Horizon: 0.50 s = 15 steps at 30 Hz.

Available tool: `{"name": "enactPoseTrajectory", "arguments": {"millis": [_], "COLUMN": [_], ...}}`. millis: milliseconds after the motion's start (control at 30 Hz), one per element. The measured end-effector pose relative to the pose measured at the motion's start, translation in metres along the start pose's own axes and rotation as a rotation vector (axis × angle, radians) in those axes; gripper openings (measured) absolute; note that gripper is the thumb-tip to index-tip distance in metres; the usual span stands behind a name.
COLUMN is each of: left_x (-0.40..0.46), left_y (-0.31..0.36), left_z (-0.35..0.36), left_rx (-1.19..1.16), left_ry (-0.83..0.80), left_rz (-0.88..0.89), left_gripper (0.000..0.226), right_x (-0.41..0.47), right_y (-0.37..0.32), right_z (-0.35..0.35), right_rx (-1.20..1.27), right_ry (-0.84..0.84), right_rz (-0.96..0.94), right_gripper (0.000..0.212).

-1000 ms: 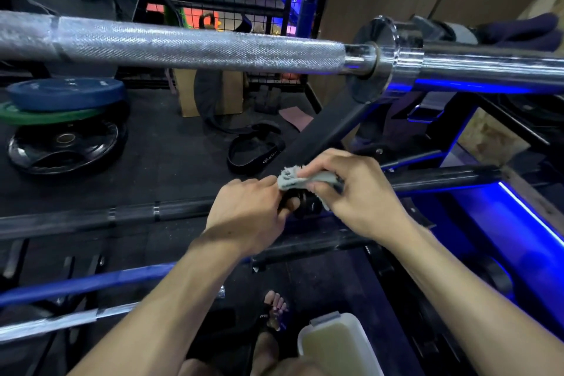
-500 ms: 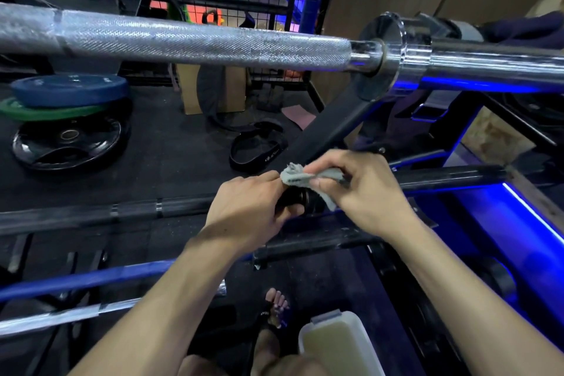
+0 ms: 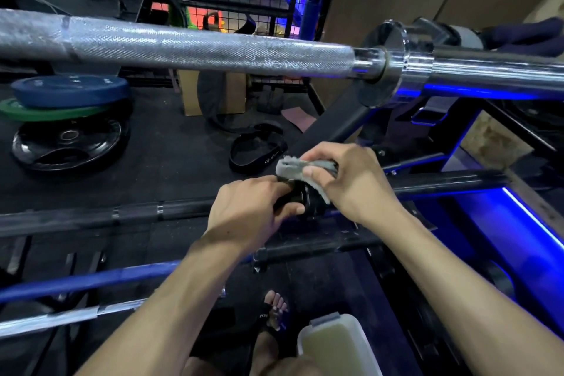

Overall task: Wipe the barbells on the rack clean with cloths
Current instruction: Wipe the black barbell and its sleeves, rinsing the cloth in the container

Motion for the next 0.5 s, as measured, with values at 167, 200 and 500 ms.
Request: {"name": "enactPoseTrajectory", "arguments": {"millis": [167,200,500], "left_x": [0.001,0.001,0.001], "left_y": [0.001,0.001,0.001], "left_z": [0.000,0.000,0.000], "left_rx": [0.012,0.010,-0.015], "left_ry": [0.006,0.015,0.029], "left_rz": [-0.005,-0.003,-0.006], "left_gripper": [0.050,0.049,0.044], "right_x": [0.001,-0.004,-0.023], "right_y": [-0.003,-0.009,-0.004], "right_z": [0.009,0.012,0.018], "right_rx": [0.009,0.019,-0.035], "right_ry": [0.060,0.028,0.204], "right_rz": [0.026,0.008,-0.109], "right_gripper": [0.011,0.011,0.014]}}
Point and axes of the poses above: each hand's wrist, its own x-axis towards the middle knuckle, its own z-axis out of the palm, y = z × x, the point moved 1 cm from there along x, towards the middle knuckle, and after that the axes turned 7 degrees about -z, right-handed, at the moved point
